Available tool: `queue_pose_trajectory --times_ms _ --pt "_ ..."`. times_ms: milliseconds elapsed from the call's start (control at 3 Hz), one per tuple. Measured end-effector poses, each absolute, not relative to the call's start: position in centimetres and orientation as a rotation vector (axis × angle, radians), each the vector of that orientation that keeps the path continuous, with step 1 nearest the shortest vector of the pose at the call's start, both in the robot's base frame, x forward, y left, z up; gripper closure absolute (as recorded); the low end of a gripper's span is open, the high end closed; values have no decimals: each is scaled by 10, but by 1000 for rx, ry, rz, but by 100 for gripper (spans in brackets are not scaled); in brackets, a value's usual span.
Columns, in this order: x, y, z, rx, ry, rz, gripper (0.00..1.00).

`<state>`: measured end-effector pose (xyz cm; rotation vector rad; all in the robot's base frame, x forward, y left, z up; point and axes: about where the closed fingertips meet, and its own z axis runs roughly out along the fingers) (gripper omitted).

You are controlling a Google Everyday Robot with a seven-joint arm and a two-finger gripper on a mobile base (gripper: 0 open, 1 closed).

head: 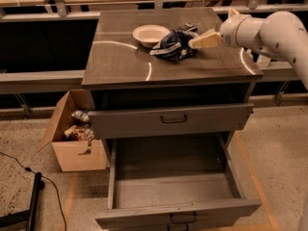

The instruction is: Place blue chip bag into middle drawer

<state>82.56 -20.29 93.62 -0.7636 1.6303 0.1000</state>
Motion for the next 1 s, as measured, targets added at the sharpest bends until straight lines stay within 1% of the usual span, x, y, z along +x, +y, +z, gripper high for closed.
queue_pose_trajectory --times_ms 667,1000 --pt "850 -193 913 -793 1647 104 0" --pt "850 -189 893 -823 1676 127 18"
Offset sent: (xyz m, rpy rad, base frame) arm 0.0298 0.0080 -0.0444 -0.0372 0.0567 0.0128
